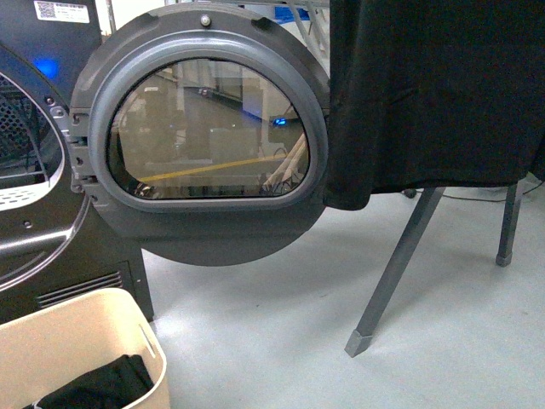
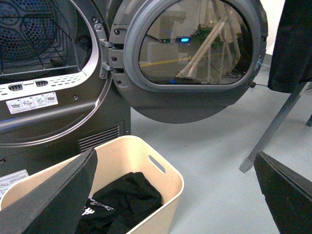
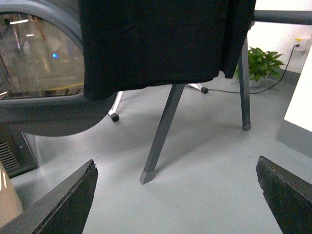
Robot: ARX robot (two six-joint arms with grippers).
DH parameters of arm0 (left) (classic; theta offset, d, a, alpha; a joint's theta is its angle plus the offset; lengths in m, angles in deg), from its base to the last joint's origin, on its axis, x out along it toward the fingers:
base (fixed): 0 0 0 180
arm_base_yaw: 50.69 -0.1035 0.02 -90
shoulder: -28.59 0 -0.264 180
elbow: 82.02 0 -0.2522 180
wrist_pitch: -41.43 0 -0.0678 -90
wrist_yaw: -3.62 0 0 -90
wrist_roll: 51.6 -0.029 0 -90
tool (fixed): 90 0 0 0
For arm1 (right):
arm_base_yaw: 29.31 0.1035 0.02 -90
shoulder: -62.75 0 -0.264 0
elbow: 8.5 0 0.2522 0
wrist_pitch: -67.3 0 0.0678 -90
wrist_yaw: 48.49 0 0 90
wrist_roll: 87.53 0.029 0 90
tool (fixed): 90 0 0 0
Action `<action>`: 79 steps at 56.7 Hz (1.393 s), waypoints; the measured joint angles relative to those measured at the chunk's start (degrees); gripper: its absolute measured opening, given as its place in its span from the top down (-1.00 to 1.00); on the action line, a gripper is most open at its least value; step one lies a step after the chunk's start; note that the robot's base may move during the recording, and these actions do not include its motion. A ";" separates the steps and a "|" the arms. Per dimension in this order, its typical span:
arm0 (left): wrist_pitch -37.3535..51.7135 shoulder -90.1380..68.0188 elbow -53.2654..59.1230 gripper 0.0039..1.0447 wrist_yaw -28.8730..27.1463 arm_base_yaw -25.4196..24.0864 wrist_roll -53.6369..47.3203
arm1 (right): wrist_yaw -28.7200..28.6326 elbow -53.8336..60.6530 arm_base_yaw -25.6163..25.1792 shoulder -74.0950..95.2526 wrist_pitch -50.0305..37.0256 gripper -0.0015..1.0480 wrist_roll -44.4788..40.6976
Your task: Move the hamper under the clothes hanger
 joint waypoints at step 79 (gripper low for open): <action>0.00 0.02 0.00 -0.88 -0.02 -0.02 0.00 | 0.00 0.00 0.07 0.00 -0.02 -0.85 0.00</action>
